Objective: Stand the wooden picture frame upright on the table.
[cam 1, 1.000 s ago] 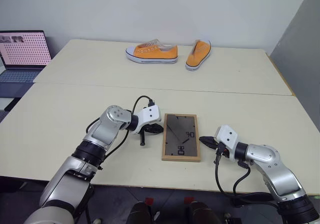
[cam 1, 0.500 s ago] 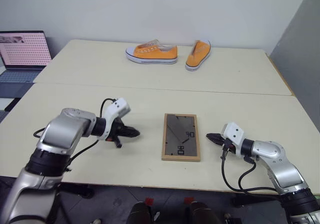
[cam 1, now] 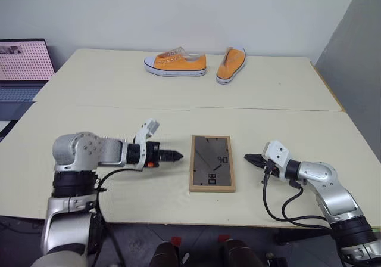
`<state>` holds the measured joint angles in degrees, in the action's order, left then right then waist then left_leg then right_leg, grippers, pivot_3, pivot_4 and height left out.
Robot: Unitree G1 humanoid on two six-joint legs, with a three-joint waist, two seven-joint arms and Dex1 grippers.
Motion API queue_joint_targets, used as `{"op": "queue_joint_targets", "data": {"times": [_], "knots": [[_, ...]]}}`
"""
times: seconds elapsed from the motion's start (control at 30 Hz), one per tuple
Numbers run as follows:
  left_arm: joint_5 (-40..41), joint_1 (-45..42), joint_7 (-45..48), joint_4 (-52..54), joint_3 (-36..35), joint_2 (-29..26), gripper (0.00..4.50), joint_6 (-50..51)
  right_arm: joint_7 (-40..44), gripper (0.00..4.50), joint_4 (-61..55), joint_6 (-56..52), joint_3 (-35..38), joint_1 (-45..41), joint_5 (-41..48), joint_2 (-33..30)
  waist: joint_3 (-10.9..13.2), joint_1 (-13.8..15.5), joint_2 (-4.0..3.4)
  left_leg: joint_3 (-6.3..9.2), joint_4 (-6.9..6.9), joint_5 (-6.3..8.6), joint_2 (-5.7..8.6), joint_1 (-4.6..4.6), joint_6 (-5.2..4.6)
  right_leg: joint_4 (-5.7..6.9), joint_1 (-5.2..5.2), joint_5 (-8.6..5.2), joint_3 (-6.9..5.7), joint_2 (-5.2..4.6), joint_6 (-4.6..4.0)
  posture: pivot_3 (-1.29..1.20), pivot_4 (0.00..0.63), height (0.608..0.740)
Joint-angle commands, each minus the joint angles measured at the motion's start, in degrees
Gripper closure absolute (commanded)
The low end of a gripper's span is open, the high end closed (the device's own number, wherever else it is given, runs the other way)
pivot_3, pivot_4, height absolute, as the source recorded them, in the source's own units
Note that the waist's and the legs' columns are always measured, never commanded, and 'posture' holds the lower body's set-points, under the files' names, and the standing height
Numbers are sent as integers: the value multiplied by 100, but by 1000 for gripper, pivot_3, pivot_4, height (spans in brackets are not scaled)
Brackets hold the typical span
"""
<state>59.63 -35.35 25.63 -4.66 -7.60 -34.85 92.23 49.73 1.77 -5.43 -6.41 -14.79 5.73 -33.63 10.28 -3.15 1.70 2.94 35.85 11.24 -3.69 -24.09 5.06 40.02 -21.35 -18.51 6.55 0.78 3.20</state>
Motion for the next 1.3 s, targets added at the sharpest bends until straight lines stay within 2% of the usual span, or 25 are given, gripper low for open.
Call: {"op": "queue_joint_targets", "data": {"times": [0.03,0.07,0.17,0.47,0.83,1.3], "knots": [[1362,75,-838,229,179,-243,4431,27,0,4424,-192,29,44,-33,34,-17,0,35,0,2,2,0,2,0,0,-1,3,0,-3,-1,0,0,150,740],[1553,95,-1037,182,226,-252,4431,27,-21,4424,-221,7,39,-14,30,-5,0,46,0,1,3,0,3,1,0,-1,4,0,-3,-2,1,0,150,740],[2097,60,-1582,-12,327,-220,3961,27,-77,4500,-272,-34,27,30,14,29,0,74,0,1,5,1,6,0,0,-2,5,-1,-3,-3,2,0,150,740],[3157,-45,-2489,-352,517,-190,1999,26,-207,4500,-288,-24,-94,109,-103,68,0,85,0,0,5,0,5,1,0,-3,3,-1,-2,-1,1,0,150,740],[3976,-28,-3276,-742,860,-174,1999,-157,-369,4500,70,-6,-367,-116,-289,384,0,105,0,-1,5,0,6,1,1,-3,2,-1,-1,0,1,0,150,740],[5284,28,-4142,-697,1713,-639,1999,-969,-647,4500,542,32,-600,-595,-496,1059,-1,72,-1,0,3,0,3,5,1,-3,2,-1,1,2,1,0,150,740]]}}
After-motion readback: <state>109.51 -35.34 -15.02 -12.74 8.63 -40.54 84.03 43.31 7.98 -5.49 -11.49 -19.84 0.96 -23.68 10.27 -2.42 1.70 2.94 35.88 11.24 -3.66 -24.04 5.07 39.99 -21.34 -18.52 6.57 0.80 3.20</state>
